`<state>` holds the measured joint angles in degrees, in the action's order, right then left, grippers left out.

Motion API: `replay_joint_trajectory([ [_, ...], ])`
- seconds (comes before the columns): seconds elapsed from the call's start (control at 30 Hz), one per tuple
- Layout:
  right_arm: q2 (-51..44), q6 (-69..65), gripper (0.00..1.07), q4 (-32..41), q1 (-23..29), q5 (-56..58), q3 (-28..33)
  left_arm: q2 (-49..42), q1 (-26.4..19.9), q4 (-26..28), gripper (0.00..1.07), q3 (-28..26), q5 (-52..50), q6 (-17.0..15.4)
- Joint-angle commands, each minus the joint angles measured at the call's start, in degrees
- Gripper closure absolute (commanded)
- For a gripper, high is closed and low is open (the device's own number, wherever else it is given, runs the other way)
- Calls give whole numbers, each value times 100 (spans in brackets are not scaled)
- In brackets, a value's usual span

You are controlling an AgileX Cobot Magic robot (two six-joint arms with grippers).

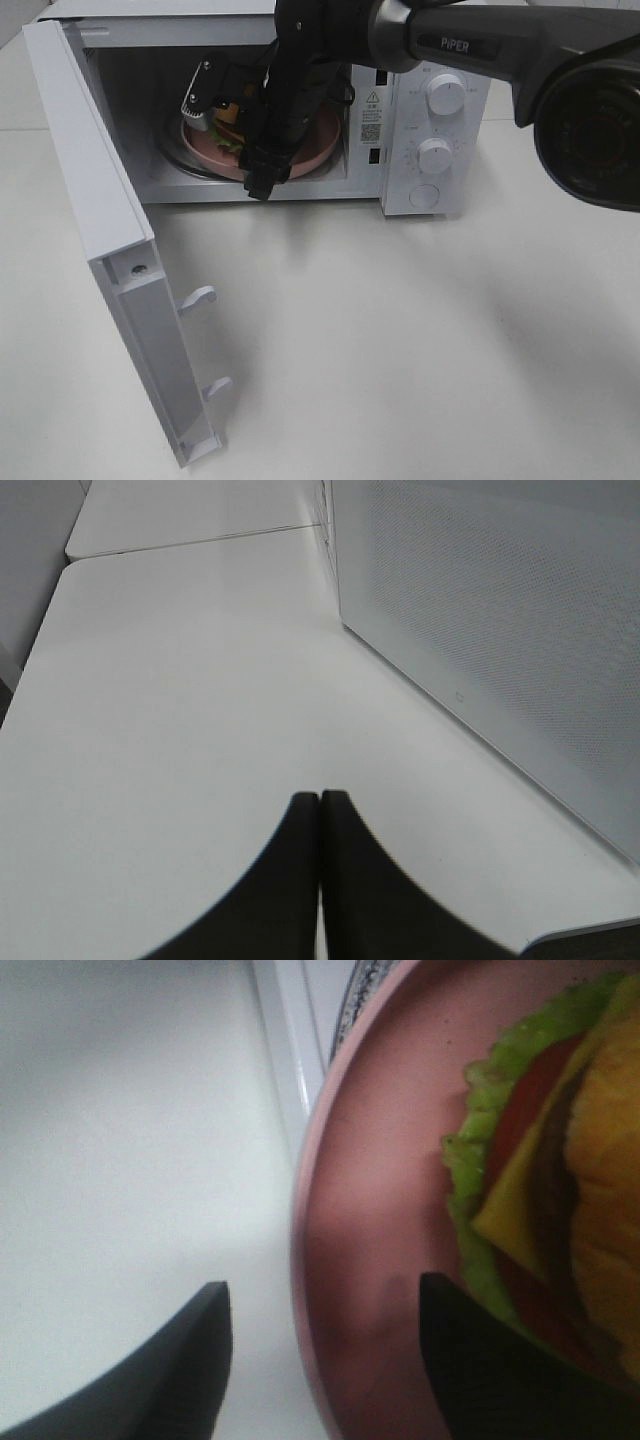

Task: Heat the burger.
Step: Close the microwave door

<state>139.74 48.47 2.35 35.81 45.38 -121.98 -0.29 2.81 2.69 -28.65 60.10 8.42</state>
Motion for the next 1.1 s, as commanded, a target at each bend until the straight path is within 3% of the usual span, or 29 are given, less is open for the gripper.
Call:
replay_joint_trajectory([
  [0.03, -223, -1031, 36, 29, 23, 103, -40, -132, -29, 23, 106, 17, -86, -6],
  [0.13, -355, -1948, 29, 34, 23, 395, -40, -132, -29, 23, 106, 17, -86, -6],
  [0.77, -395, -3787, 31, 905, 23, 2573, -40, -132, -29, 23, 106, 17, -86, -6],
  [1.1, -607, -4584, 31, 922, 23, 2618, 80, -132, -29, 23, 106, 17, -86, -6],
])
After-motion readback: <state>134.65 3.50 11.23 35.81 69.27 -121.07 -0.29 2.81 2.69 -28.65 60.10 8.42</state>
